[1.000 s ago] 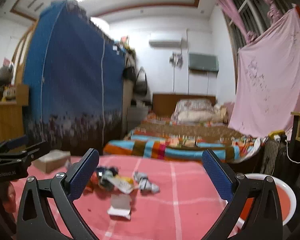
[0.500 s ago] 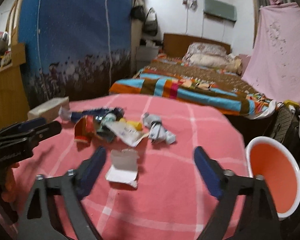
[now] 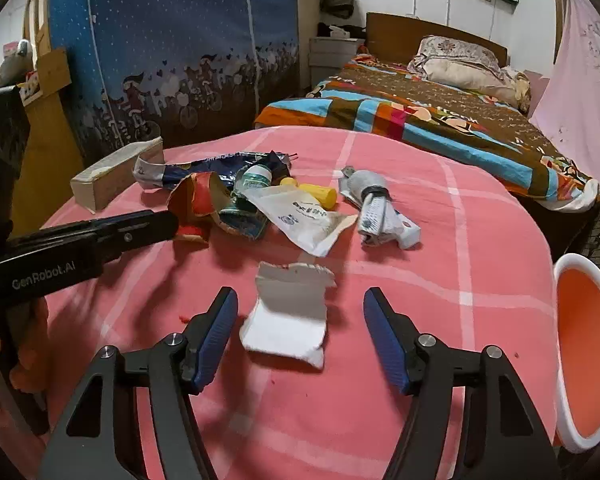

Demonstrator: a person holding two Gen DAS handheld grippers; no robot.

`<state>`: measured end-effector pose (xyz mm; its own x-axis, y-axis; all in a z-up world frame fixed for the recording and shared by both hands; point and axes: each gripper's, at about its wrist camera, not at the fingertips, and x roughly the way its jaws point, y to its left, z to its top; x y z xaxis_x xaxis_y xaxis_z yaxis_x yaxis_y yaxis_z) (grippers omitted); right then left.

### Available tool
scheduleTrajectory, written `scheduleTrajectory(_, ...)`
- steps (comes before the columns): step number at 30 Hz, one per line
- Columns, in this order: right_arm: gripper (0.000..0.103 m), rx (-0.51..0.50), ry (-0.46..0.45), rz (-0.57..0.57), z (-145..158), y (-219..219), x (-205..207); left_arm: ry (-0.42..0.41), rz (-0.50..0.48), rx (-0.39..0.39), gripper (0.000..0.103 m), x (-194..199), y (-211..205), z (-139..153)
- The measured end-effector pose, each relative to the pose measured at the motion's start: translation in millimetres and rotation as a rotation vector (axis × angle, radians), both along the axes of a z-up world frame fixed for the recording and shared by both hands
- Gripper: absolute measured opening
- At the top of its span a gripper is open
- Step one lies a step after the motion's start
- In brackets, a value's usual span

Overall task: Collect trash
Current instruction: 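Grasp the red cup piece with the left tool while the right tool grasps white paper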

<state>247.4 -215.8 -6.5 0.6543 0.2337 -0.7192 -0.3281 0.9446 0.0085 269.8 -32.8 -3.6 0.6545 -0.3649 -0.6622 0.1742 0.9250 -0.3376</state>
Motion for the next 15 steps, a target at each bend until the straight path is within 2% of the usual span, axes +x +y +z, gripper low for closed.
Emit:
scheduleTrajectory(1,0.051,-0.004,0.004,0.0,-1.0,0.8,1.2,0.009,0.006,0.001,0.006,1.9,-0.1,-0.5)
scheduleTrajectory(3,0.041,-0.001,0.008,0.01,-1.1,1.3,1.5,0.031,0.018,-0.004,0.0,5.3,-0.2,-2.5)
scheduleTrajectory(4,0.037,0.003,0.007,0.014,-0.9,1.1,0.9,0.037,0.019,-0.007,0.0,6.7,0.2,-3.1)
scheduleTrajectory(9,0.036,0.033,-0.017,0.026,2.7,-2.0,-2.6,0.037,0.032,-0.003,0.0,3.6,0.7,-3.2)
scheduleTrajectory(12,0.017,0.055,-0.042,0.028,6.2,-4.3,-6.4,0.011,0.033,0.001,0.0,-0.7,-0.4,-0.1)
scheduleTrajectory(15,0.017,0.076,-0.06,0.02,8.8,-7.6,-8.3,-0.015,0.032,0.026,0.0,-5.6,-2.7,2.9)
